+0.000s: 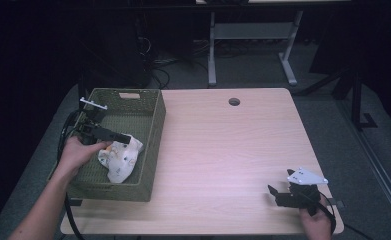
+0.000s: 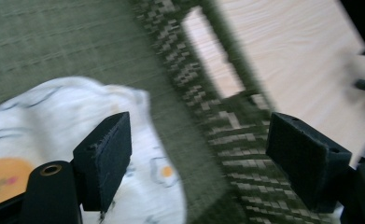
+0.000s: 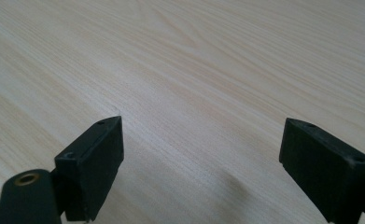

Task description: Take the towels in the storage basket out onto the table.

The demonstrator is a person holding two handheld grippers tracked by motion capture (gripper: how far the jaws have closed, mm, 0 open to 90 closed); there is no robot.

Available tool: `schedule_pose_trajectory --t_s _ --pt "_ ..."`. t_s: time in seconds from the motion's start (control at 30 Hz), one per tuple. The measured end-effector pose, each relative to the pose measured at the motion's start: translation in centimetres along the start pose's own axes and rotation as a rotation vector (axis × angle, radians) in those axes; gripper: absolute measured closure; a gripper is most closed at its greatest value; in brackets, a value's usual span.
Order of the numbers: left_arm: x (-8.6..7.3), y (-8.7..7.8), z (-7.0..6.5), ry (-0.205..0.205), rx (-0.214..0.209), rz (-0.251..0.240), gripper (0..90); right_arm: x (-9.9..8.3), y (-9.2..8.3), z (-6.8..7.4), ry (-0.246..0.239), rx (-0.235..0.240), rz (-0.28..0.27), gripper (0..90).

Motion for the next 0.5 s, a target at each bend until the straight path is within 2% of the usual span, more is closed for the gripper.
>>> schedule_pose_trajectory --t_s 0.03,0.07,0.1,0.2,0.23,0.33,0.4,0.5 --pt "0.0 0.0 0.0 0.0 0.0 0.0 21.8 0.0 0.0 0.0 0.001 0.0 -0.001 13.3" --pt "-0.2 0.3 0.6 -0.01 0.027 0.02 21.8 0.0 0.0 0.0 0.001 0.0 -0.001 13.3" --pt "-0.2 0.3 0.6 -0.01 0.027 0.02 21.8 0.0 0.0 0.0 0.002 0.0 -0.001 13.3" --pt "-0.5 1.0 1.8 -0.057 0.038 0.038 21.0 0.0 0.0 0.0 0.002 0.001 0.0 13.3" --pt "-0.5 1.0 1.8 -0.057 0.038 0.038 21.0 0.0 0.0 0.0 0.002 0.001 0.0 13.3" --pt "-1.0 2.0 2.9 -0.073 0.101 0.1 22.4 0.0 0.0 0.0 0.004 0.001 -0.005 13.3" --pt "-1.2 2.3 3.4 -0.087 0.108 0.116 26.2 0.0 0.0 0.0 0.002 0.001 -0.003 13.3" --pt "-1.4 2.6 4.0 -0.088 0.166 0.154 26.3 0.0 0.0 0.0 -0.002 0.003 -0.002 13.4"
Point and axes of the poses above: each handheld gripper's, and its own axes: y roughly forward along the jaws, x roughly out of its top, z roughly to its left, the point moved 5 cm from there along y, roughly forward along the jaws, and after that the axes turned 15 degrees about y, right-handed, at the moved point
